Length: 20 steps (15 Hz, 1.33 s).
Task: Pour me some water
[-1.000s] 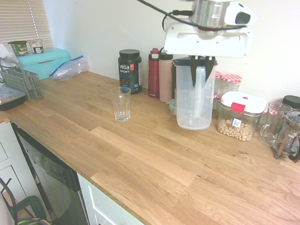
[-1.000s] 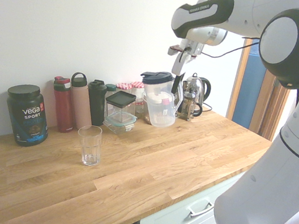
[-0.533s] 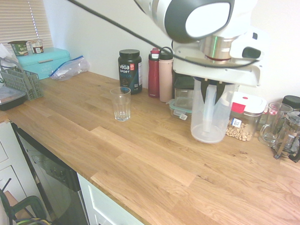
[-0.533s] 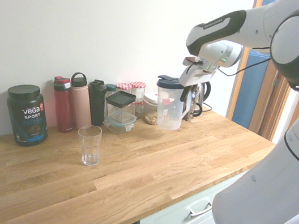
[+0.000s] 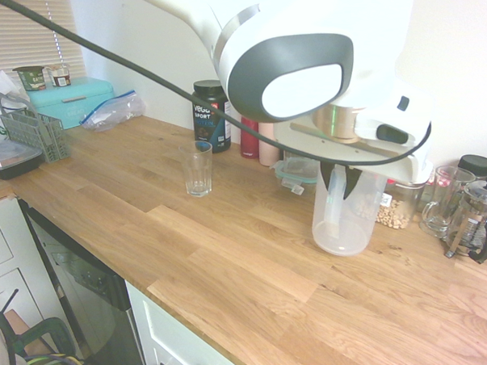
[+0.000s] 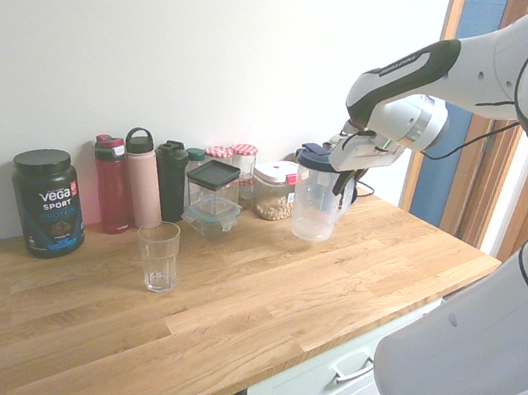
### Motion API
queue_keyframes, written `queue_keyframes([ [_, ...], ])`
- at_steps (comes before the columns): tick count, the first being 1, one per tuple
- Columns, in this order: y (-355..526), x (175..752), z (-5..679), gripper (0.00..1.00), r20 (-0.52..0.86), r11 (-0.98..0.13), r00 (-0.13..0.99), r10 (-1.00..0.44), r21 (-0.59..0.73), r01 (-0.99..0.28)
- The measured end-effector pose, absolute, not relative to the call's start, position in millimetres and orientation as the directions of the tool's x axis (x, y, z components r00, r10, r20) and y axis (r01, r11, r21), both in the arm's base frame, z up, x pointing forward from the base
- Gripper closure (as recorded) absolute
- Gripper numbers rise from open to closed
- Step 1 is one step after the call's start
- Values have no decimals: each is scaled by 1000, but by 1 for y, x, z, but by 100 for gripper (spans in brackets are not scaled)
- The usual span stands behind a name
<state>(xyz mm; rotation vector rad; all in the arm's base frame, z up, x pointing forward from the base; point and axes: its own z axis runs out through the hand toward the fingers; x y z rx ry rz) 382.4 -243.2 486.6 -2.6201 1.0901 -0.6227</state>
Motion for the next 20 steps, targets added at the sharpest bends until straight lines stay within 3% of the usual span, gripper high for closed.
queue_keyframes([
  [4, -252, 385, 467, 100, 275, -680, 623, -732, -356, -641],
  [5, -254, 386, 464, 0, 273, -678, 622, -734, -352, -645],
  [20, -247, 383, 474, 0, 260, -714, 667, -698, -319, -623],
])
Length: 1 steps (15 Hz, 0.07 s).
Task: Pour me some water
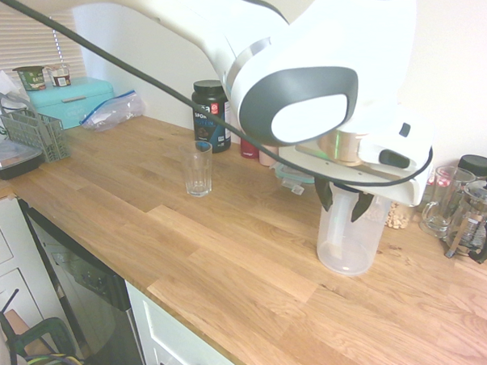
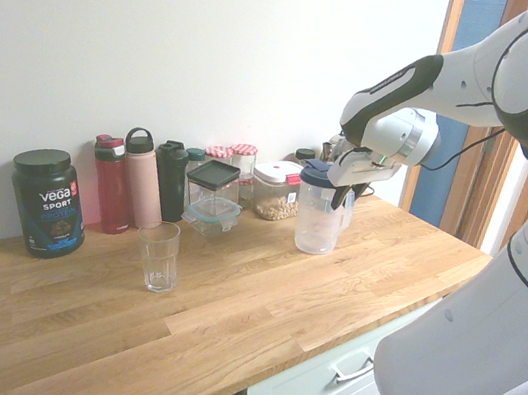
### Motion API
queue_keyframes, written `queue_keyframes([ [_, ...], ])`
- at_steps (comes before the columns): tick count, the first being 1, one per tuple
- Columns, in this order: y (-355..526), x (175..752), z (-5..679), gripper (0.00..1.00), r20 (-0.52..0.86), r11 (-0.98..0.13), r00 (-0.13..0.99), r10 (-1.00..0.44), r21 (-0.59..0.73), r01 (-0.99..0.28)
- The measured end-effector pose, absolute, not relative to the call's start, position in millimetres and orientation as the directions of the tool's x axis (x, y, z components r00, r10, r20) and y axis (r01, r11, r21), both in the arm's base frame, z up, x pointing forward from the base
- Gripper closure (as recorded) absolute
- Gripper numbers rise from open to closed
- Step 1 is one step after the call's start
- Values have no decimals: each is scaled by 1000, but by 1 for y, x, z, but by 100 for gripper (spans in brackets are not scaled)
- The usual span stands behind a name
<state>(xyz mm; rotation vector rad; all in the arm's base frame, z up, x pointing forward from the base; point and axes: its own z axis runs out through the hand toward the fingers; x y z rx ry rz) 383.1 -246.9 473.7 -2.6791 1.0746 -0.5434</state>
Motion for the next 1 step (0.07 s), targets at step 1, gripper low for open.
queue_keyframes([
  [1, -245, 373, 487, 0, 233, -728, 693, -683, -300, -617],
])
